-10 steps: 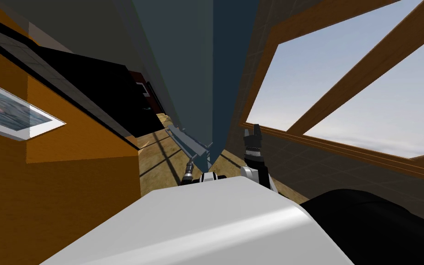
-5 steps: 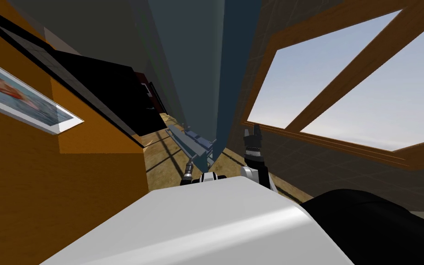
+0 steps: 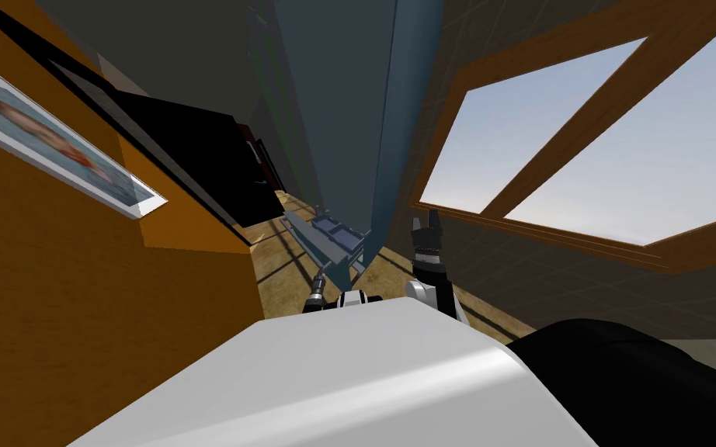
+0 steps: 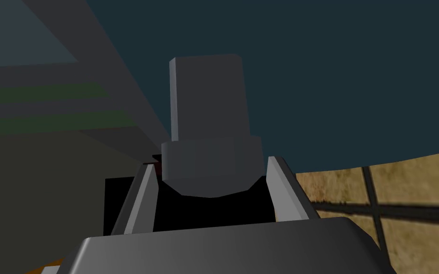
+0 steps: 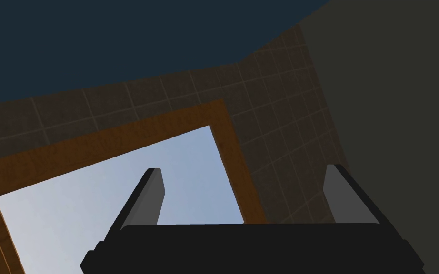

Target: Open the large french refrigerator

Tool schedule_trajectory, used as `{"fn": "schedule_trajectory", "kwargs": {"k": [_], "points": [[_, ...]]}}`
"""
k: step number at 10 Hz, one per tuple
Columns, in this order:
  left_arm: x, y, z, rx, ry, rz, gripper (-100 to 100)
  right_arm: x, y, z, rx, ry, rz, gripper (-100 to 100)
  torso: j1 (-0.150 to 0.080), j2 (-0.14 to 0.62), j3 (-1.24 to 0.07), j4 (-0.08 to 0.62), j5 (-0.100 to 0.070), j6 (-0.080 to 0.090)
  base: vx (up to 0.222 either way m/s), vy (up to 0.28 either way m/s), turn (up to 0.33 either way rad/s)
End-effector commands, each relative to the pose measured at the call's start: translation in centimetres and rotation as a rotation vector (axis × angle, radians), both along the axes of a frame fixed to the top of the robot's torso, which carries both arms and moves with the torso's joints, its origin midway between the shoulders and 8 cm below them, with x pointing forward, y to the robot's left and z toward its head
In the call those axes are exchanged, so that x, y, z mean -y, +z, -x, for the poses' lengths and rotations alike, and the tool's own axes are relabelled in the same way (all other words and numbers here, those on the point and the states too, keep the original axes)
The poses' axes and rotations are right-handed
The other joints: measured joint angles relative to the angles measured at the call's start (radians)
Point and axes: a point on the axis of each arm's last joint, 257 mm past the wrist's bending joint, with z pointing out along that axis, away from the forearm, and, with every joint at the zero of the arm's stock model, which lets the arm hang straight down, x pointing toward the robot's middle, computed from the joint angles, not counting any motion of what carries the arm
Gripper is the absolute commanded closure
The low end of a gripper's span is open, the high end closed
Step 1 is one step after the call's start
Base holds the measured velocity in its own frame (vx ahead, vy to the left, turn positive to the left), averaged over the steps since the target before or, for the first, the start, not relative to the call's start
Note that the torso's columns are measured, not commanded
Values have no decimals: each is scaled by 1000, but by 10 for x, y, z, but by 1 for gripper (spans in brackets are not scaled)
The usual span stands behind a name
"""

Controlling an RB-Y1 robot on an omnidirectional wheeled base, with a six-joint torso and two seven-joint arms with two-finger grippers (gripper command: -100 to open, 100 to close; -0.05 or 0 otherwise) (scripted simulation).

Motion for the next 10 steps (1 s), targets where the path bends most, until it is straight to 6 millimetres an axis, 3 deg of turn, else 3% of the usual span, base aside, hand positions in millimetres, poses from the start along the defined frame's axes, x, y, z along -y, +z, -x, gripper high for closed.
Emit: {"fn": "schedule_trajectory", "kwargs": {"k": [1, 3, 8, 10], "points": [[2, 5, -11, 2, -6, 2, -100, 0, 0, 0, 0, 0, 0, 0, 2, 1, 1, 0, 1, -1, -82, 49, 20], [4, 9, -22, 2, -9, 2, -100, 0, 0, 0, 0, 0, 0, 0, -2, -2, 0, -2, 1, 0, -58, -8, 24], [17, 36, -74, 2, -25, 3, -100, 0, 0, 0, 0, 0, 0, 0, 0, 6, 2, 4, -1, 0, -83, 6, 28], [20, 43, -83, 2, -29, 3, -100, 0, 0, 0, 0, 0, 0, 0, -5, 8, 2, 7, -4, -1, -62, 9, 23]]}}
